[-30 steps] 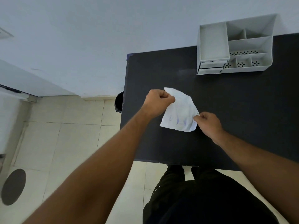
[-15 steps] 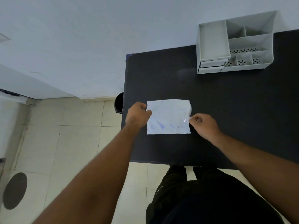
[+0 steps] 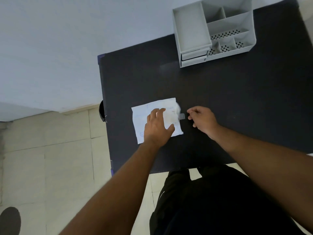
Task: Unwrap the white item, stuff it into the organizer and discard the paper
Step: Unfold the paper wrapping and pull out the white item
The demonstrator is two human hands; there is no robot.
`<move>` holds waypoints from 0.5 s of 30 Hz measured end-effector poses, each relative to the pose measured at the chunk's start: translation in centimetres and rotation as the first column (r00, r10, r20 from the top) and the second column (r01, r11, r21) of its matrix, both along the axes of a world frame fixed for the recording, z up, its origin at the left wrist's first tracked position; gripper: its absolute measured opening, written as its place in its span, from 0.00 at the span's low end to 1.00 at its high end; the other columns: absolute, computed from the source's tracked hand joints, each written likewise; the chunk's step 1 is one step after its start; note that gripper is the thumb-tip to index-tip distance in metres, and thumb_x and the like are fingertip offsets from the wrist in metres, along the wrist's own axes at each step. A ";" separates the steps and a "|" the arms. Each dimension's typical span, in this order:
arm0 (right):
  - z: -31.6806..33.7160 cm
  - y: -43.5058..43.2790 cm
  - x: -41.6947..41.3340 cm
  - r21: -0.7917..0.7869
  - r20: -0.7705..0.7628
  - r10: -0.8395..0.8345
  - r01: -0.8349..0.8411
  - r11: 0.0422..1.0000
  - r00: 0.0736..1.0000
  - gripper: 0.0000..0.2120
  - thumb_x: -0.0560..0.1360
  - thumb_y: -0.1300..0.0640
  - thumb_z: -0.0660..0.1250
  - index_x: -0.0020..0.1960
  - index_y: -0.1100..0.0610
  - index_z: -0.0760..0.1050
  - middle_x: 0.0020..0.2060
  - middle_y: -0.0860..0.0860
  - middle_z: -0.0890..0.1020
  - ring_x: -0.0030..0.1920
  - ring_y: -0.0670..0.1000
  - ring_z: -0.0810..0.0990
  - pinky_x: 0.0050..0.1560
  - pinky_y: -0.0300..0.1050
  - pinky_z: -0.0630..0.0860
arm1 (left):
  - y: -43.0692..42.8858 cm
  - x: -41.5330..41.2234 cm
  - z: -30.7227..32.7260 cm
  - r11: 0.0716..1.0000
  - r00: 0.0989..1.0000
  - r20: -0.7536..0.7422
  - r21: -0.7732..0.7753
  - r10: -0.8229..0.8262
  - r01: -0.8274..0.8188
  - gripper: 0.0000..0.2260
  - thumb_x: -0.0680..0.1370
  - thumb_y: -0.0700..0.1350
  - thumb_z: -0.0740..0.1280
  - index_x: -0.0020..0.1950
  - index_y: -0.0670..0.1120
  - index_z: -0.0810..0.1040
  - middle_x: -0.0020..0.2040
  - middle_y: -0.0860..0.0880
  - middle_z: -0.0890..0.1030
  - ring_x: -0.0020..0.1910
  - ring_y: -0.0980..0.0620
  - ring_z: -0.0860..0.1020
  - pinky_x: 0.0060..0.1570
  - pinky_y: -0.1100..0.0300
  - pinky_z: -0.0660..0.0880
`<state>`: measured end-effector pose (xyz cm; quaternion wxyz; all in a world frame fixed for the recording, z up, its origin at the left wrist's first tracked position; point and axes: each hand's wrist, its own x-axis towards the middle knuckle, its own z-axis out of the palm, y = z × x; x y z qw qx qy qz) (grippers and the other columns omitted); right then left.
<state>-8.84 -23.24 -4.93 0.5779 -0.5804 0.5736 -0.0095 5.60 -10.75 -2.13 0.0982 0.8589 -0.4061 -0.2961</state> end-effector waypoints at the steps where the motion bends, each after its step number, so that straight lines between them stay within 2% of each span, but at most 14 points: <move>1: -0.4 -0.4 0.3 -0.005 -0.012 -0.002 0.002 1.000 1.000 0.11 0.81 0.55 0.63 0.59 0.51 0.80 0.45 0.46 0.84 0.32 0.47 0.82 0.35 0.37 0.73 | -0.3 0.2 -0.2 1.000 1.000 0.007 0.019 -0.008 0.008 0.33 0.77 0.54 0.70 0.78 0.49 0.61 0.80 0.47 0.59 0.77 0.45 0.59 0.70 0.46 0.68; 4: -1.2 -1.2 1.2 -0.032 -0.040 0.028 -0.029 0.999 0.999 0.15 0.78 0.51 0.69 0.64 0.49 0.80 0.47 0.44 0.85 0.30 0.46 0.84 0.39 0.37 0.77 | -1.2 0.9 -0.7 0.991 0.999 -0.012 0.126 -0.034 0.036 0.39 0.77 0.57 0.69 0.82 0.49 0.52 0.83 0.47 0.50 0.81 0.45 0.50 0.74 0.44 0.63; 7: -1.7 -2.0 2.3 -0.043 -0.027 0.071 -0.072 0.996 0.997 0.16 0.75 0.49 0.73 0.62 0.50 0.81 0.47 0.47 0.86 0.32 0.45 0.82 0.36 0.37 0.77 | -1.6 1.6 -1.3 0.969 0.994 -0.087 0.233 -0.070 0.089 0.46 0.77 0.60 0.69 0.82 0.49 0.42 0.83 0.48 0.43 0.82 0.47 0.43 0.76 0.45 0.57; 8: -1.8 -2.2 2.6 -0.038 -0.016 0.092 -0.092 0.995 0.996 0.16 0.74 0.48 0.75 0.61 0.50 0.82 0.47 0.47 0.86 0.35 0.44 0.82 0.38 0.40 0.78 | -1.7 1.8 -1.4 0.965 0.992 -0.108 0.245 -0.071 0.096 0.48 0.76 0.60 0.70 0.82 0.48 0.41 0.83 0.48 0.42 0.82 0.47 0.42 0.76 0.47 0.56; 11: -2.5 -2.7 3.4 -0.028 0.001 0.135 -0.135 0.990 0.991 0.16 0.70 0.45 0.77 0.56 0.50 0.85 0.47 0.45 0.86 0.46 0.44 0.83 0.52 0.45 0.81 | -1.9 2.2 -1.8 0.962 0.987 -0.157 0.259 -0.043 0.083 0.52 0.74 0.62 0.72 0.82 0.48 0.40 0.83 0.49 0.41 0.81 0.49 0.41 0.77 0.49 0.53; 15: -2.9 -3.1 3.7 -0.048 -0.013 0.165 -0.165 0.985 0.986 0.11 0.72 0.47 0.76 0.51 0.52 0.86 0.47 0.46 0.86 0.49 0.45 0.83 0.55 0.45 0.79 | -2.1 2.8 -2.0 0.953 0.982 -0.176 0.282 -0.062 0.111 0.54 0.71 0.63 0.74 0.82 0.49 0.40 0.83 0.49 0.41 0.81 0.49 0.40 0.77 0.47 0.54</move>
